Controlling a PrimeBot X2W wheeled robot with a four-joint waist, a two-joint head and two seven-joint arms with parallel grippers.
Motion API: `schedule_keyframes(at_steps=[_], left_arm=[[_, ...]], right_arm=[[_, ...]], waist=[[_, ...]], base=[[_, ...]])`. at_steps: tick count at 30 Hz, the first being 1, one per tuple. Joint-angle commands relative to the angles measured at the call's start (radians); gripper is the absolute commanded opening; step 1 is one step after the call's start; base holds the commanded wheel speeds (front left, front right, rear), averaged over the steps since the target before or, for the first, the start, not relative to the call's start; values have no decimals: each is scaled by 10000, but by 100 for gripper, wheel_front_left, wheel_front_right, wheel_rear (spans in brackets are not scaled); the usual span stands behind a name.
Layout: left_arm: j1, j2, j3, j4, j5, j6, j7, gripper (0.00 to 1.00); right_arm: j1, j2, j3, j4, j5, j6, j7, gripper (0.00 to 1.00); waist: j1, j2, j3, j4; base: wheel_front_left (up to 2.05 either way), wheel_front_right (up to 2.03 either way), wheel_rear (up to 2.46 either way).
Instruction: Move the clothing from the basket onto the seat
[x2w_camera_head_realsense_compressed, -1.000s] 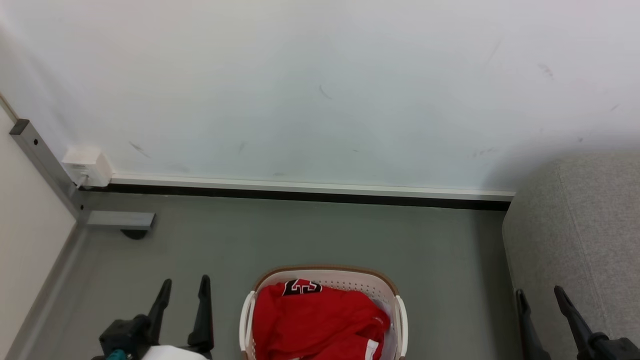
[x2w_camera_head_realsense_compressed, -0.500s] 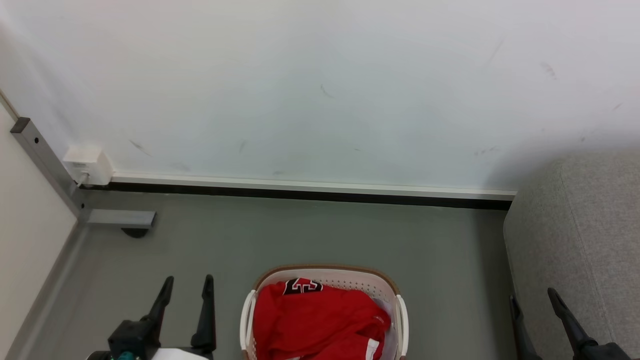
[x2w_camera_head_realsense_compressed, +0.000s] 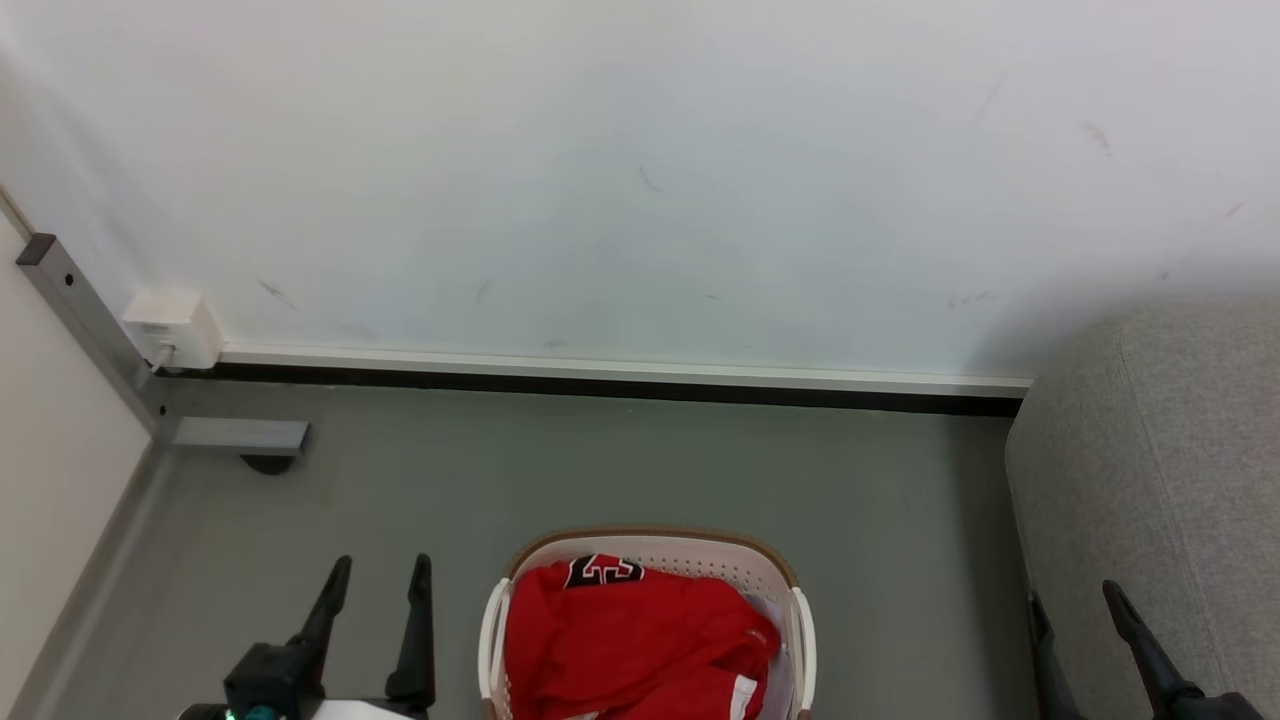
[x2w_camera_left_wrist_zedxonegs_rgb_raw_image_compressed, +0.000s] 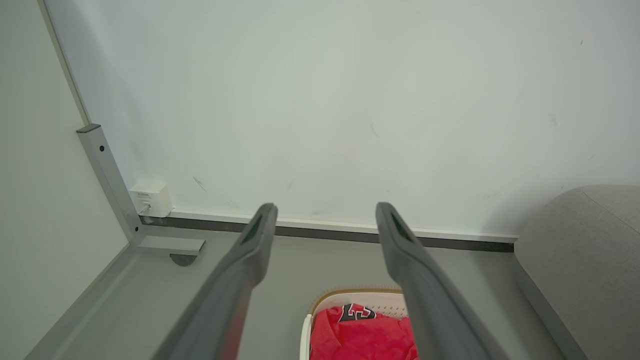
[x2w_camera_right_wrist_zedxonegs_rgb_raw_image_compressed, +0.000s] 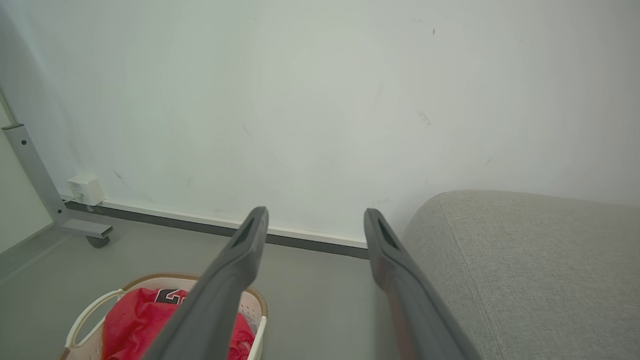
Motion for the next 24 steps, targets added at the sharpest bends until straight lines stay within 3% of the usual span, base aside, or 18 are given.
schedule_keyframes(at_steps=[1, 15, 24], left_arm=[[7, 70, 35, 33, -172, 11, -7, 100], [-78, 68, 24, 46, -208, -49, -7, 100], [-835, 65, -346, 633, 210, -416, -7, 100]], right_arm=[[64, 10, -23, 26, 75, -24, -31, 100], [-129, 42, 53, 8, 147, -24, -25, 100], [-440, -21, 91, -183, 187, -24, -14, 100]], waist=[[0, -1, 1, -6], [0, -1, 150, -159], [0, -1, 711, -473]], base=[[0, 0, 0], [0, 0, 0], [0, 0, 0]])
